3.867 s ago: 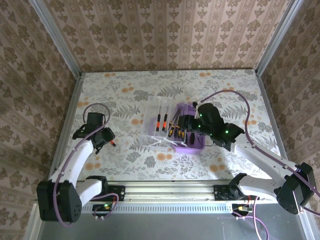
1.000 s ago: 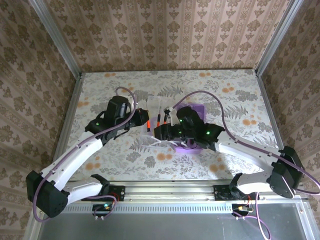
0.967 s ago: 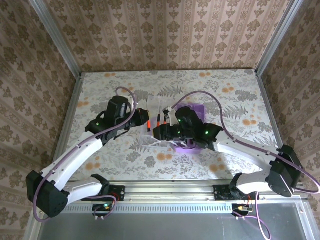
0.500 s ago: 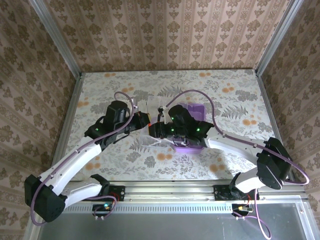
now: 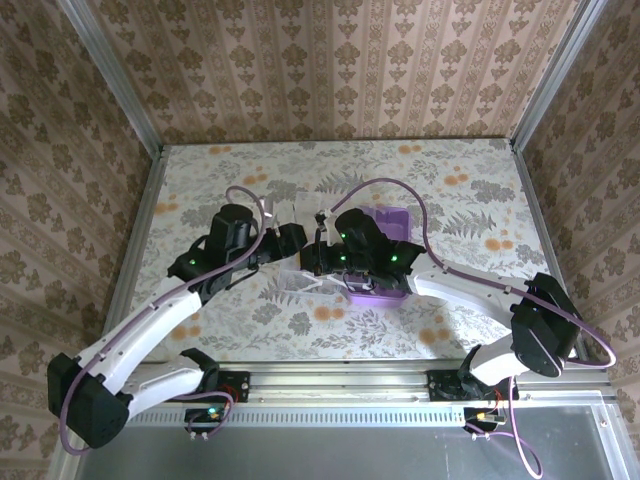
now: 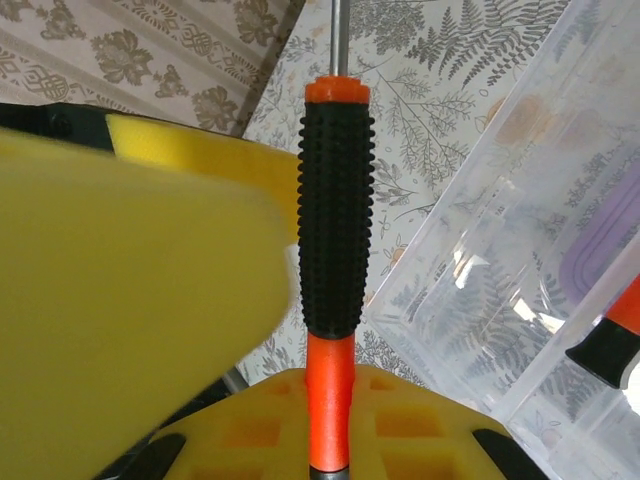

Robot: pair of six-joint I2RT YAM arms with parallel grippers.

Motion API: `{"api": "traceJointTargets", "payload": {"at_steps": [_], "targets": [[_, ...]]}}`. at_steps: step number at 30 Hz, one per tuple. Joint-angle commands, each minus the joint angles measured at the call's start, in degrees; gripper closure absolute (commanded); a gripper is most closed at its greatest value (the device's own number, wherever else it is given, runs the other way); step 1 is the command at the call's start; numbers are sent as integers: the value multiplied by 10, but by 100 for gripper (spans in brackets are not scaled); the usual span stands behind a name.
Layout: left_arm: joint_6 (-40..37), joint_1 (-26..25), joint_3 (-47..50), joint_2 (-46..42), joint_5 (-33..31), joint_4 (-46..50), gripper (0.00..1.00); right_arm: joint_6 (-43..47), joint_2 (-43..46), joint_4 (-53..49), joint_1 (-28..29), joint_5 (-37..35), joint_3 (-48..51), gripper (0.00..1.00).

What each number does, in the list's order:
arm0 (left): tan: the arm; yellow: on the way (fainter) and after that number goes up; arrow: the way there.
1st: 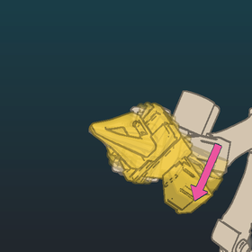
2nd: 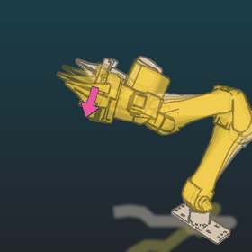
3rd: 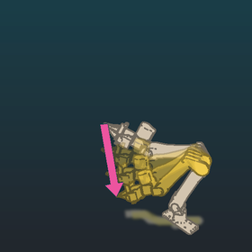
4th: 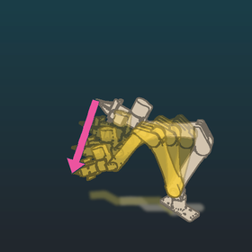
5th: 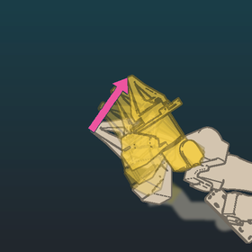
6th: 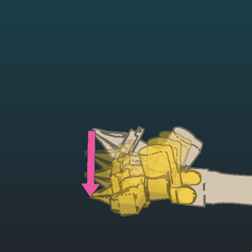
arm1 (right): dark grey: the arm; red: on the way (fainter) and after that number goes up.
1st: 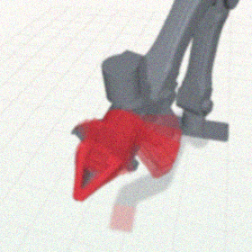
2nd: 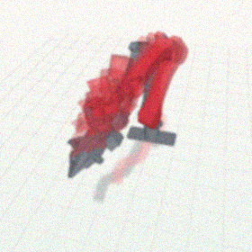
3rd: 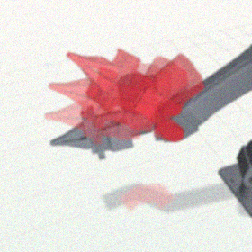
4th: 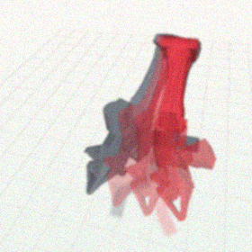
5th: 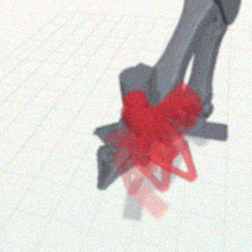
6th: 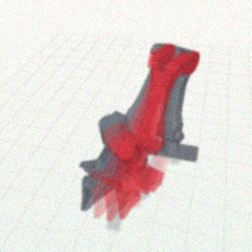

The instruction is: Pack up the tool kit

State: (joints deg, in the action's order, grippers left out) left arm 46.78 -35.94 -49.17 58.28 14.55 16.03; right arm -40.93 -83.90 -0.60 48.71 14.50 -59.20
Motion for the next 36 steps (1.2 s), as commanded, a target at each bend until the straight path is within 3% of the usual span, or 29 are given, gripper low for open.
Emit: {"api": "traceJointTargets", "payload": {"at_steps": [1,3,10,15,22,30,36], "targets": [[-6,21,-4,-47,-17,24,13,-7,15,-21,0,-29,-3,88],[-14,39,-4,-92,-42,67,0,-7,18,-35,-2,-32,-6,88],[-4,88,51,-294,-149,227,0,-1,59,-96,-22,-49,-3,88],[29,94,100,-376,-145,302,0,4,67,-157,-33,-67,-39,88],[49,94,148,-428,-135,305,0,-28,66,-180,-33,-98,-49,88],[27,94,172,-418,-125,292,0,-48,76,-199,-35,-129,-46,88],[12,94,190,-416,-136,278,0,-86,26,-197,-37,-144,-77,88]]}}
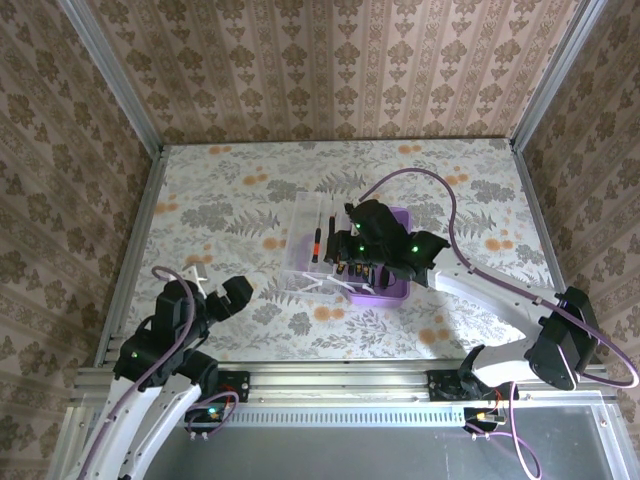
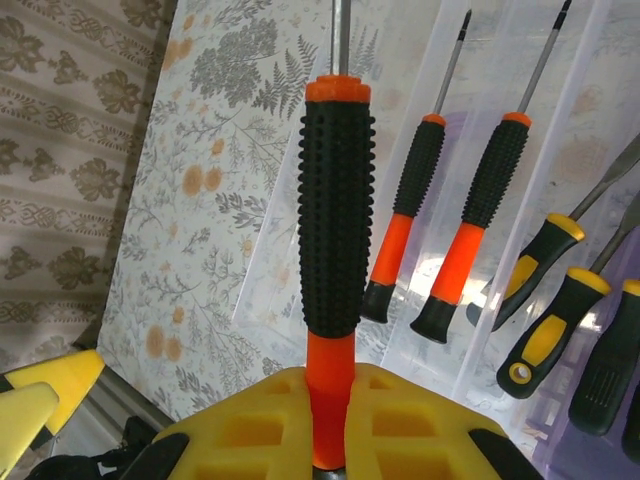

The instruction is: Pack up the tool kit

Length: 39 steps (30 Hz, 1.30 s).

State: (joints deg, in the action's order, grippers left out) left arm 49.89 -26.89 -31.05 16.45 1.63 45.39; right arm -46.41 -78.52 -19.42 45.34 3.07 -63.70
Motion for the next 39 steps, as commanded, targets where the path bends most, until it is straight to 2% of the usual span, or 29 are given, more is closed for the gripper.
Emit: {"api": "traceJointTargets", "payload": {"at_steps": [1,6,8,19,30,39], "targets": [[-22,4,9,5,-7,-18,0,-35,-38,-10,-3,-31,-39,88],[-33,4,9,44,22,-55,0,-74,-76,-9,-3,-57,-57,89],[-40,20,5,62,28,-61,0,-87,-86,6,-5,-52,-52,89],[-65,37,-9,87,49,-69,0,-112,-145,9,-8,-34,-62,88],[-82,56,-26,87,65,-56,0,-125,-160,-8,-8,-29,-77,78],[-87,64,-30,88,80,-56,0,-144,-149,2,-9,-27,-57,74]]}}
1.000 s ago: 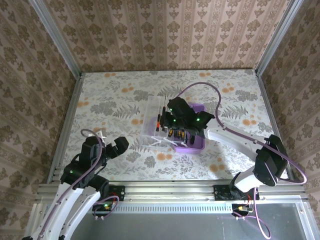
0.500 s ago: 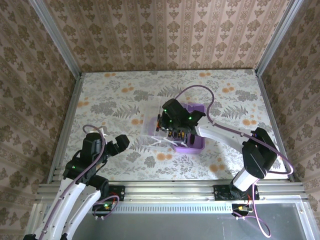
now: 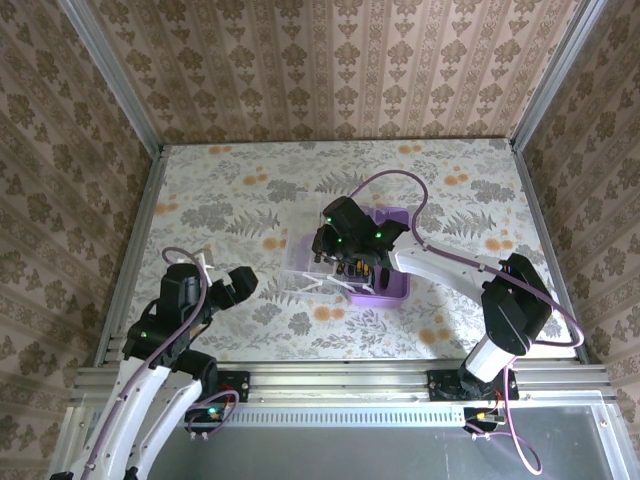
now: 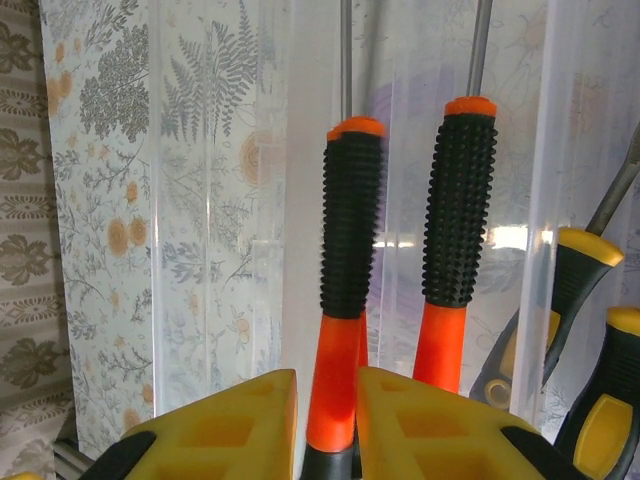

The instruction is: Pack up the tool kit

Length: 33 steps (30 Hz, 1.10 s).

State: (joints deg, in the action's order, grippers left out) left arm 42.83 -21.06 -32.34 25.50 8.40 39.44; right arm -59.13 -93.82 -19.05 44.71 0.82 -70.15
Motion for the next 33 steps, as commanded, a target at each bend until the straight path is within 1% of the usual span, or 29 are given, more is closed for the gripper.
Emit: {"api": "traceJointTargets", "payload": {"at_steps": [1,7,13,17,19,20,23,24,26,28,30,33], "targets": [[-17,7,-17,-2,12,2,0,-17,6,-3,-4,-5,7,74],[-18,11,-21,4,18,-2,0,-1,20,-22,-5,-20,-3,74],[-19,13,-19,7,21,-4,0,31,53,-56,-9,-61,-14,74],[-19,14,-19,11,23,-7,0,47,61,-50,-13,-47,-19,72],[-18,14,-17,14,25,-12,0,77,48,-75,-11,-56,-46,67],[-17,14,-16,14,26,-13,0,103,38,-98,-8,-69,-68,63],[-18,15,-16,16,28,-10,0,174,5,-191,-3,-134,-132,52],[-19,15,-16,16,28,-7,0,196,-7,-217,-1,-161,-148,46],[-21,15,-15,16,26,-3,0,221,-28,-255,-1,-192,-172,38],[-22,17,-13,16,25,-4,0,235,-50,-272,-1,-197,-187,33],[-21,17,-11,19,26,-7,0,241,-66,-266,-1,-180,-191,29],[-21,18,-9,24,25,-8,0,252,-87,-257,-1,-156,-200,25]]}}
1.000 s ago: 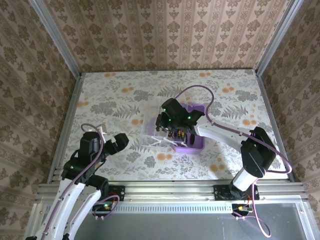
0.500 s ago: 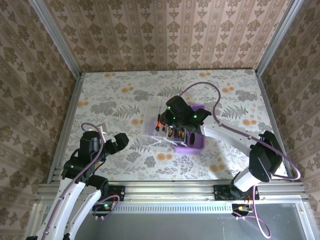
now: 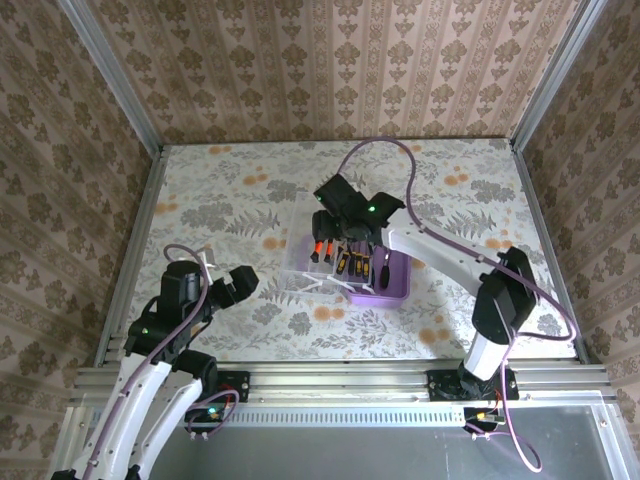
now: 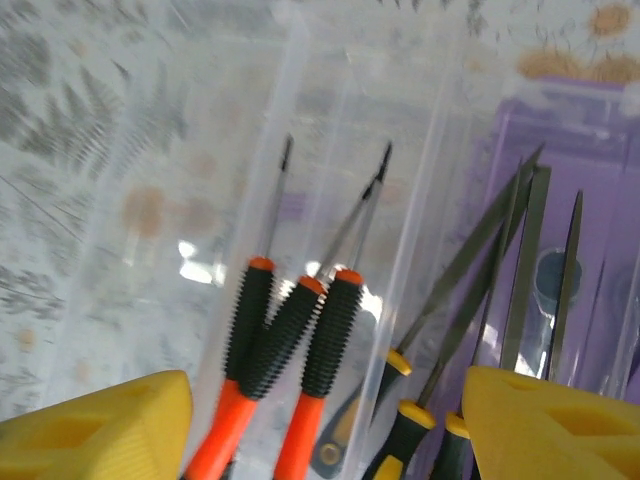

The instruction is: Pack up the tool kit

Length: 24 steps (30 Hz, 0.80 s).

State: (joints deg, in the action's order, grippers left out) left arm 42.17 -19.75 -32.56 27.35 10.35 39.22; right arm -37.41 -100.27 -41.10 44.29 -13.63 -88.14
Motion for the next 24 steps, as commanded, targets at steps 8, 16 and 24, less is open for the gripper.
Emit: {"api": "traceJointTargets", "payload": {"at_steps": [8,16,24], "targets": [[-1,5,1,9,6,-14,0,42,-51,-21,1,20,-15,22],[3,5,1,9,2,-19,0,37,-8,-4,-14,46,31,24],[5,5,5,25,6,-32,0,47,32,8,-23,83,43,24]]}}
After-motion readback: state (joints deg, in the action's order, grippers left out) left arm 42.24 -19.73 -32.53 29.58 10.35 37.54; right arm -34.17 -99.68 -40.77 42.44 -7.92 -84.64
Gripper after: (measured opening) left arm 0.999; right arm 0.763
